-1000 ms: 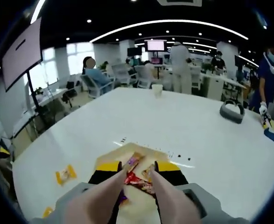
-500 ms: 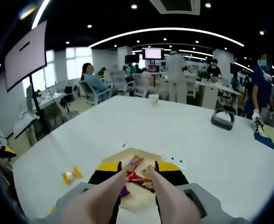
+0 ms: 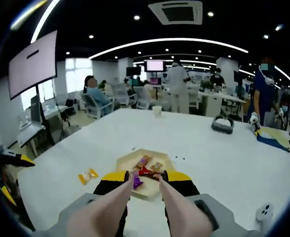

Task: Place the target food into the container with the food tongs after gripping and lifting it, then release it inside without dropping or visibly crushing the food.

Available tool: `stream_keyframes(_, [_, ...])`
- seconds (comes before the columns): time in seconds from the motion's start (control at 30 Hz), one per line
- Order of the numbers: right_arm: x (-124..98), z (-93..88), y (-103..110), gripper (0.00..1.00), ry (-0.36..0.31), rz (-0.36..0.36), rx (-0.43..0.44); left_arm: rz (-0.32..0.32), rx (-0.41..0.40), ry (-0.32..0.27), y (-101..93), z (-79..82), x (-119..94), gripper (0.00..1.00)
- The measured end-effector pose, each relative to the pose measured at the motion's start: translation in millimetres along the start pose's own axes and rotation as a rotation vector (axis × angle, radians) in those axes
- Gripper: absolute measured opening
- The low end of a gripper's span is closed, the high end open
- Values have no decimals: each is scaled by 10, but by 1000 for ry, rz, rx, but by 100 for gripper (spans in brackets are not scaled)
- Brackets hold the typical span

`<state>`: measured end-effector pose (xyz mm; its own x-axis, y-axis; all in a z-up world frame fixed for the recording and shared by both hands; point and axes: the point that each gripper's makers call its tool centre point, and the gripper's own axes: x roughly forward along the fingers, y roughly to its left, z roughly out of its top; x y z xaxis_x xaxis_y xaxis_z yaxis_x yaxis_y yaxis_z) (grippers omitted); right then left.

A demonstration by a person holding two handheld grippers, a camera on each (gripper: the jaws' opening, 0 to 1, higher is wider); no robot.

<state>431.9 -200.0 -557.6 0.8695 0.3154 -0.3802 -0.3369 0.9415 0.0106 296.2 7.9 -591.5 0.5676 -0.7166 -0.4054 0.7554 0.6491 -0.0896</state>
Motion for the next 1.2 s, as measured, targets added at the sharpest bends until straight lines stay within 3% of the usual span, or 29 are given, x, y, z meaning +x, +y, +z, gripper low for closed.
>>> stream_keyframes(0.17, [-184, -13, -69, 28, -19, -7, 22, 16, 2, -20, -84, 128, 85, 86])
stream_keyframes(0.47, [-407, -82, -226, 28, -15, 49, 5, 24, -5, -61, -350, 394, 334, 86])
stream_keyframes(0.73, [-471, -113, -318, 28, -27, 68, 26, 43, -22, -57, -372, 405, 521, 86])
stream_keyframes(1.03, [-531, -240, -238, 28, -23, 95, 34, 87, -21, -75, -354, 510, 433, 86])
stream_keyframes(1.2, [-556, -287, -122, 28, -25, 155, 23, 136, -30, -75, -333, 510, 345, 86])
